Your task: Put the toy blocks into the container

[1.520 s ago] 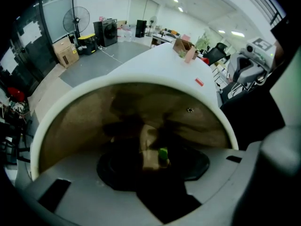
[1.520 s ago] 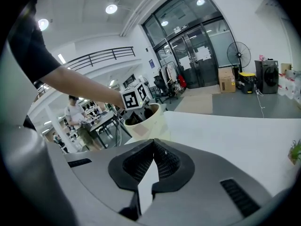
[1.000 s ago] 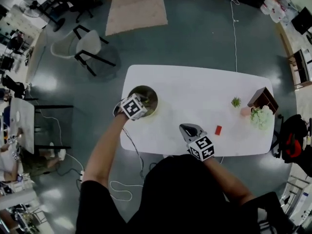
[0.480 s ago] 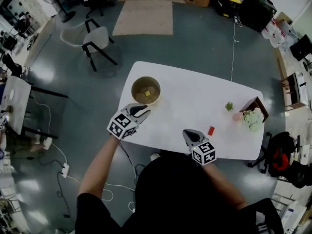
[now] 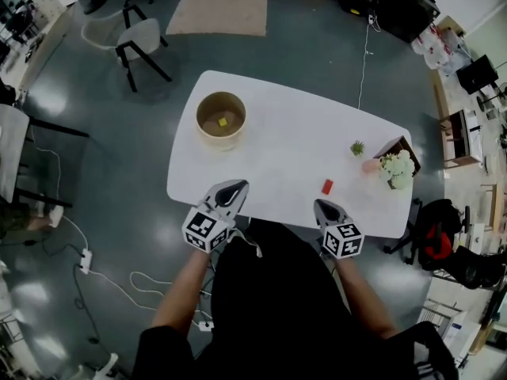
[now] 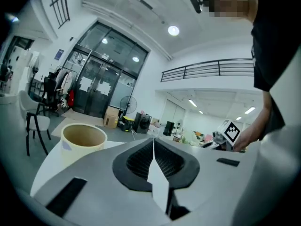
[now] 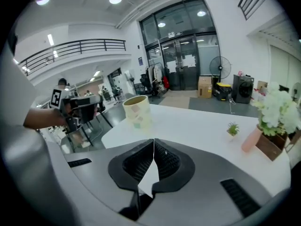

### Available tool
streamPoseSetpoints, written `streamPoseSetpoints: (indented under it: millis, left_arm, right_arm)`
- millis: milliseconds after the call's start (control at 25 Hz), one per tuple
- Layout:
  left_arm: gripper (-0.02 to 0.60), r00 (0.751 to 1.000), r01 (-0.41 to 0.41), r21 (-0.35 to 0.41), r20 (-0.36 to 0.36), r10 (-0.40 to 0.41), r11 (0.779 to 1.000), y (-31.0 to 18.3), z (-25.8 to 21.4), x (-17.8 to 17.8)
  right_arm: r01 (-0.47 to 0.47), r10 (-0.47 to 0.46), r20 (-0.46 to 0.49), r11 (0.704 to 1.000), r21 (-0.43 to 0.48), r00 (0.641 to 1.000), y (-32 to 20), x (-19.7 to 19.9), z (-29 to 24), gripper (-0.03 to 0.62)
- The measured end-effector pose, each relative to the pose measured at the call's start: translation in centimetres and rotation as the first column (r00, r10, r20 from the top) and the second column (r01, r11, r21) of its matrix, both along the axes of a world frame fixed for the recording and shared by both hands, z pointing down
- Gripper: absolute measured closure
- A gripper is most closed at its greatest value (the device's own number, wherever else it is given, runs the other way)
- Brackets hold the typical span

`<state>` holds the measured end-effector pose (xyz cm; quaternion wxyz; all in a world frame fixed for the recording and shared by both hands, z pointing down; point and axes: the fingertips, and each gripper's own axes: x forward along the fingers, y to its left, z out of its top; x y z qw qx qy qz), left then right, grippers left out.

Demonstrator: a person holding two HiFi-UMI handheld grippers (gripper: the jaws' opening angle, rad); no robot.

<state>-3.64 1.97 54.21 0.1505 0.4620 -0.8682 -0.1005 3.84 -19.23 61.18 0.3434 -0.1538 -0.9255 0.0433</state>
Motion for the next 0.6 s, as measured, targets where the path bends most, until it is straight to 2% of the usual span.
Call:
streamPoseSetpoints:
  millis: [120,240,360,480,600]
  left_arm:
    - [0.575,0.999,0.031,0.032,-0.042,-0.030,0.999,-1.0,0.5,1.7]
    - [0.577,0.996,0.027,0.033,-0.088,-0.024,0.999,-2.4,1.7,3.4]
    - [0.577,0.991,0.019,0.006,-0.134,-0.018,1.000,-3.6,3.3,4.3]
    - [0.577,0.981,0.045,-0.033,-0.188,-0.050,0.998,-3.6,5.0,4.5]
    - [0.577,0.971,0.072,-0.058,-0.222,-0.083,0.996,-4.2,5.7,3.9]
  right_arm:
    - [-0.099,0.100,-0.015,0.994,0.043,0.995,-3.9,1.5,1.0,0.592]
    - [-0.154,0.157,-0.033,0.986,0.066,0.987,-7.0,2.2,2.5,0.592]
    - [-0.202,0.206,-0.061,0.977,0.071,0.977,-9.3,1.9,4.4,0.592]
    - [-0.255,0.259,-0.093,0.966,0.053,0.961,-10.7,1.5,6.9,0.588]
    - [-0.310,0.310,-0.123,0.951,0.020,0.943,-12.3,0.4,9.3,0.542]
